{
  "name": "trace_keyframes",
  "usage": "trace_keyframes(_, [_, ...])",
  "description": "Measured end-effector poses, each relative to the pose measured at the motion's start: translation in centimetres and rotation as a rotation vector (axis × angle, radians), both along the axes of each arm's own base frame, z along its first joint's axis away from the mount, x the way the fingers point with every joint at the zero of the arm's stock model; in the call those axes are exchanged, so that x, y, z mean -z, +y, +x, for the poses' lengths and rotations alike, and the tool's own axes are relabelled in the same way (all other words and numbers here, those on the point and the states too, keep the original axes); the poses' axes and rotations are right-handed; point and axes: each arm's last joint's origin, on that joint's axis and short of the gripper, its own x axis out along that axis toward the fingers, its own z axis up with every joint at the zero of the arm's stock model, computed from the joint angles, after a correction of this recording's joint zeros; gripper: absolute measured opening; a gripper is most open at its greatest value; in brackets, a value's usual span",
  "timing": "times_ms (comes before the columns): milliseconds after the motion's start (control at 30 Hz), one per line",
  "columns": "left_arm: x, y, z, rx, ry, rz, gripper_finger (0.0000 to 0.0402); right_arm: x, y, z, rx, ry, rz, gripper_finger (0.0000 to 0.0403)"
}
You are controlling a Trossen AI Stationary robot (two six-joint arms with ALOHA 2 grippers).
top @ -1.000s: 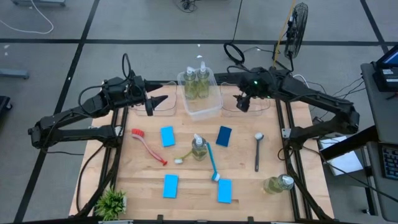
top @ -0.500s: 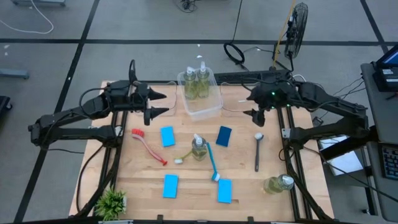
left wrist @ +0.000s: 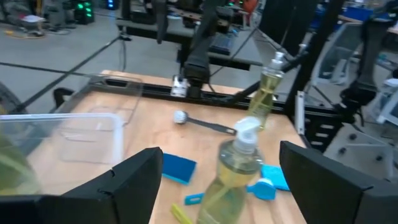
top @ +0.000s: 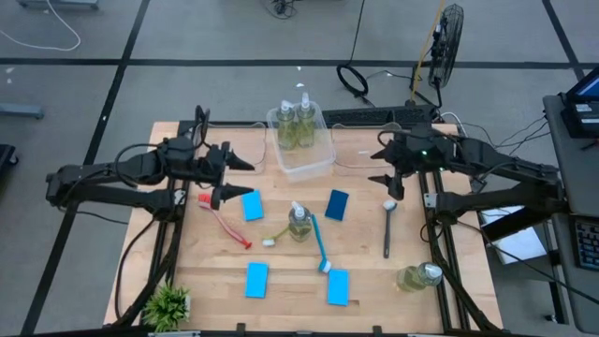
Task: Pick & Place Kitchen Sink Supplies
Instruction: Put the green soap dispenser into the transparent white bin
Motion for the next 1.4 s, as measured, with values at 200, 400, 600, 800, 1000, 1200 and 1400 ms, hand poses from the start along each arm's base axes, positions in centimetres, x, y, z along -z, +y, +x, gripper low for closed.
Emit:
trace_keyframes(200, [0.0,-0.7,0.1,0.036,-0.001,-0.002,0.0325,1.6,0.7,-2.9,0.034,-0.197,0.043,0.0295])
trace_keyframes(400, [-0.2,-0.9,0.1,0.048,-0.017,0.000,0.0311,2.8,1.2,-5.3,0.049,-0.356,0.057,0.0295])
trace_keyframes(600, [-1.0,-0.9,0.2,0.030,-0.089,-0.112,0.0306,4.2,1.5,-6.8,0.084,-0.445,0.134,0.0295])
trace_keyframes(800, [-1.6,-1.6,0.3,0.068,-0.145,-0.148,0.0317,5.3,1.7,-7.3,0.081,-0.557,0.139,0.0295])
trace_keyframes(1000, [-1.2,-3.2,0.8,0.111,-0.115,-0.147,0.0328,6.8,1.6,-7.3,0.081,-0.595,0.144,0.0295])
trace_keyframes(1200, [0.3,-4.7,2.6,0.138,-0.016,-0.190,0.0319,8.0,1.6,-6.9,0.082,-0.634,0.150,0.0295])
trace_keyframes(1400, [1.4,-6.3,4.4,0.178,0.081,-0.230,0.0307,8.7,1.5,-6.8,0.090,-0.645,0.155,0.0295])
